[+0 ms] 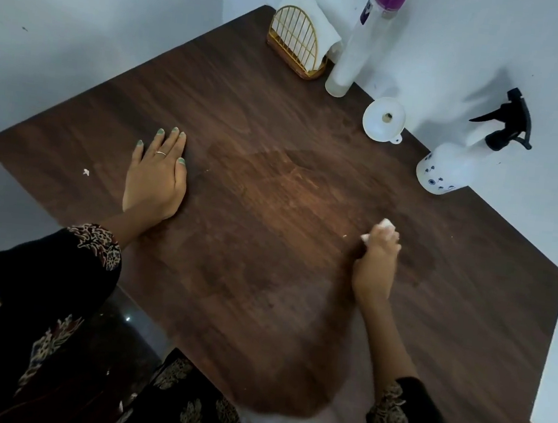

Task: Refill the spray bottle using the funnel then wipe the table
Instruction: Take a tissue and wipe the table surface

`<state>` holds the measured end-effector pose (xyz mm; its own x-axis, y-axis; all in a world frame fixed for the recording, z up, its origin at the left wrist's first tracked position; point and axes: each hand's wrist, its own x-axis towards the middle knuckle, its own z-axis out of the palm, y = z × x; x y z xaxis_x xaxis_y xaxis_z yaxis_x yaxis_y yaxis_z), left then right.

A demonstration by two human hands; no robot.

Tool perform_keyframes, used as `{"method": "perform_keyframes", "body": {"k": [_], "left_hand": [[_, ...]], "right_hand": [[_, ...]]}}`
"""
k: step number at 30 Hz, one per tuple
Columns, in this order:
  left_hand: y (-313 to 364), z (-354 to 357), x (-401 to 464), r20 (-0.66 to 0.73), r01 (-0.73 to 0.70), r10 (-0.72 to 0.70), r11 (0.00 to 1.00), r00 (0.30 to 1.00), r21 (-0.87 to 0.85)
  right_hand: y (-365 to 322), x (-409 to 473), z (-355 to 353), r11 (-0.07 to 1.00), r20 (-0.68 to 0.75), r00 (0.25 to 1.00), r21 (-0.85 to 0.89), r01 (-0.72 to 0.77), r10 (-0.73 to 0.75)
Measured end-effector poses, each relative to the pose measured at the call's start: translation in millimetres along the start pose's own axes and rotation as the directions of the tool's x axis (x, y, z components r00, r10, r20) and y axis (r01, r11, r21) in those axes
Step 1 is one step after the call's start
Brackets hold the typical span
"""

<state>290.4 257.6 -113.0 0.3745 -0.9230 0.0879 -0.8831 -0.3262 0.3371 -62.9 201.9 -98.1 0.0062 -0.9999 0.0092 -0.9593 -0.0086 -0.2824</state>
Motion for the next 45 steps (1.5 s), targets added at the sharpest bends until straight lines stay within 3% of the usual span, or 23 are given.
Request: {"method": "perform_keyframes", "body": {"k": [5,9,11,13,14,15,16,17,20,23,26,30,32,34,36,43,45], "left_hand": [[0.3,0.2,0.0,-0.003,-0.005,0.005,1.0,1.0,0.003],[0.1,0.6,0.0,-0.005,-0.006,0.006,1.0,1.0,0.005],[0.0,0.9,0.0,-0.005,-0.007,0.007,1.0,1.0,0.009],[-0.1,1.1,0.4,-0.005,-0.006,0.006,1.0,1.0,0.007],[-0.3,1.1,0.6,-0.005,-0.007,0.007,1.0,1.0,0.007],[-0.5,1.0,0.4,-0.005,-0.007,0.007,1.0,1.0,0.007],[-0.8,1.0,0.3,-0.006,-0.007,0.007,1.0,1.0,0.007],[-1.0,1.1,0.3,-0.004,-0.006,0.007,1.0,1.0,0.005],[-1.9,1.6,-0.4,-0.002,-0.009,0.009,1.0,1.0,0.005],[-1.5,1.7,0.4,-0.002,-0.004,0.004,1.0,1.0,0.0],[-1.4,1.8,0.4,0.0,-0.008,0.008,1.0,1.0,-0.002],[-1.9,2.3,0.2,-0.003,-0.006,0.006,1.0,1.0,-0.002],[-1.9,2.4,0.1,-0.001,-0.005,0.005,1.0,1.0,-0.004],[-1.7,2.1,-0.1,0.001,-0.003,0.003,1.0,1.0,-0.004],[-1.0,1.6,-0.1,0.001,0.002,-0.002,1.0,1.0,-0.004],[0.1,-0.2,0.1,0.009,0.008,-0.008,1.0,1.0,-0.002],[0.8,-0.4,-0.2,0.005,0.011,-0.011,1.0,1.0,-0.002]], "right_hand": [[-87.4,-75.4,37.6,0.923,0.102,0.923,0.146,0.356,-0.372],[-128.6,-139.0,53.7,0.743,0.079,0.751,0.243,0.623,-0.656],[-133.0,-156.9,44.7,0.665,0.128,0.666,0.328,0.671,-0.735],[-135.4,-165.3,30.8,0.639,0.227,0.634,0.533,0.555,-0.739],[-136.1,-164.2,22.1,0.635,0.297,0.655,0.682,0.364,-0.695],[-137.7,-160.9,12.6,0.614,0.411,0.678,0.786,0.076,-0.61],[-138.3,-155.0,4.3,0.545,0.521,0.67,0.813,-0.202,-0.528],[-135.9,-146.9,-0.6,0.477,0.581,0.674,0.799,-0.366,-0.456],[-115.8,-109.5,-7.7,0.379,0.556,0.804,0.805,-0.457,-0.213],[-89.3,-69.3,-12.0,0.533,0.461,0.887,0.757,-0.377,-0.028],[-72.7,-44.9,-14.8,0.716,0.386,0.921,0.628,-0.306,0.056],[-73.0,-34.1,-15.3,0.903,0.214,0.976,0.425,-0.062,-0.034],[-75.7,-34.9,-7.4,0.977,0.063,0.994,0.202,0.07,-0.084],[-79.4,-40.3,3.4,0.983,-0.09,0.981,0.034,0.178,-0.174],[-85.2,-47.1,6.2,0.97,-0.154,0.958,0.003,0.244,-0.24],[-86.2,-61.6,7.2,0.966,-0.032,0.969,0.083,0.246,-0.244],[-84.7,-67.9,6.0,0.96,-0.022,0.96,0.017,0.278,-0.278]]}}
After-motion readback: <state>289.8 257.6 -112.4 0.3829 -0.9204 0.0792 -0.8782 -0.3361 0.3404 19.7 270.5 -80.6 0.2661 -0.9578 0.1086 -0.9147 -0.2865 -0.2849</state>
